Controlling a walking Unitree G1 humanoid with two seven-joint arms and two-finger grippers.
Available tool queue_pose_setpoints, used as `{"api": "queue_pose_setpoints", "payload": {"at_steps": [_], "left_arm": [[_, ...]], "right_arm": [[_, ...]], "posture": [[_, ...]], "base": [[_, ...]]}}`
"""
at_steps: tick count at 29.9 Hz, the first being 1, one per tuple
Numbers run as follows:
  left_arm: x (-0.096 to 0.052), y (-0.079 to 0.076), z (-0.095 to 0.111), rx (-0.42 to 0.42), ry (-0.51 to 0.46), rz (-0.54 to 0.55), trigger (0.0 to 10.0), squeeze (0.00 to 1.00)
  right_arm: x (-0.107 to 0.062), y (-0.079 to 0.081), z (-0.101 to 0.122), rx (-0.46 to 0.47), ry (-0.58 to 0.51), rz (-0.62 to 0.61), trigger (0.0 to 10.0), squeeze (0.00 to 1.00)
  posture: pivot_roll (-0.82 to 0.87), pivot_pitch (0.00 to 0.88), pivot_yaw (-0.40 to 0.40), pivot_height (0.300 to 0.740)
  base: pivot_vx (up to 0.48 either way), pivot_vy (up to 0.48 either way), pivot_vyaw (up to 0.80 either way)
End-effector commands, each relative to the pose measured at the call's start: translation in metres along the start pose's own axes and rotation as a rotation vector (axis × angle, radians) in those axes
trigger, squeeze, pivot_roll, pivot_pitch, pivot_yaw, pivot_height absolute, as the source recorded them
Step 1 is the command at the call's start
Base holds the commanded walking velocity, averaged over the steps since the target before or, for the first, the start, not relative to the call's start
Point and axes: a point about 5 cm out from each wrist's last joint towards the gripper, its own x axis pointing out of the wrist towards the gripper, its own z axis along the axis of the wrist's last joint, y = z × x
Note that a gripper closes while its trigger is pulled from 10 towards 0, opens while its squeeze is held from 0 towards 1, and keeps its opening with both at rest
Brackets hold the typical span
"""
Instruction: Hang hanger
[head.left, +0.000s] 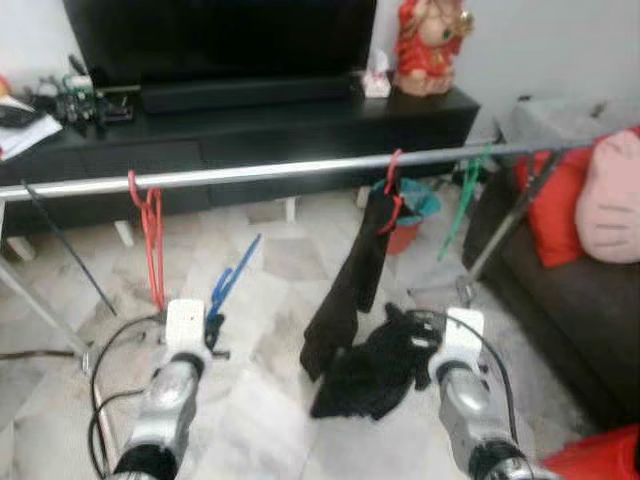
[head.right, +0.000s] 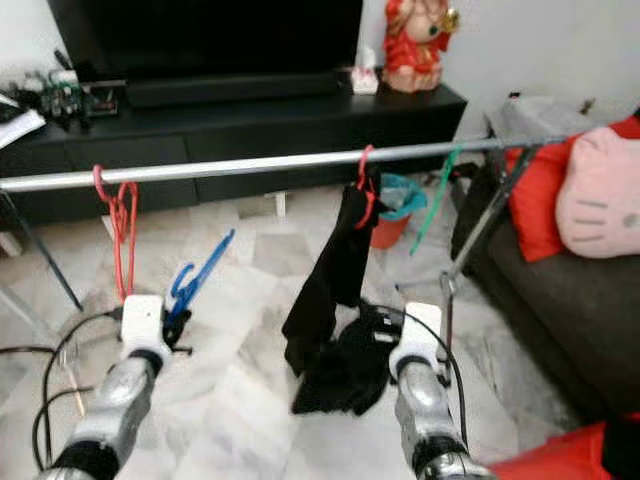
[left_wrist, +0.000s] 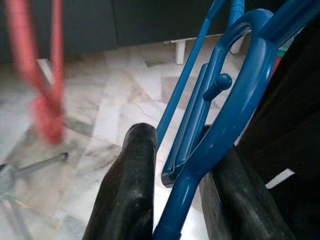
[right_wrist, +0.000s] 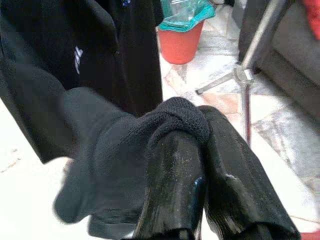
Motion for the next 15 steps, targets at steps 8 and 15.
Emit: {"api": "queue_pose_setpoints", "payload": {"at_steps": [8,15], "left_arm": [[-0.011,0.004,-0.006,0.001,-0.036,0.016,10.0,0.00],[-0.008,-0.005,0.001,0.005,-0.057,-0.021,10.0,0.00]], "right_arm": [[-0.014,-0.017,-0.019,-0.099,-0.024,-0.040,10.0,0.00],[-0.017,-0.010,-0.025,-0.101,-0.010,-0.031,10.0,0.00]], "posture": [[0.05,0.000,-0.040,0.740],[0.04,0.000,-0.026,0.740]], "base": [[0.000,0.000,0.00],[0.034,0.000,0.00]]}}
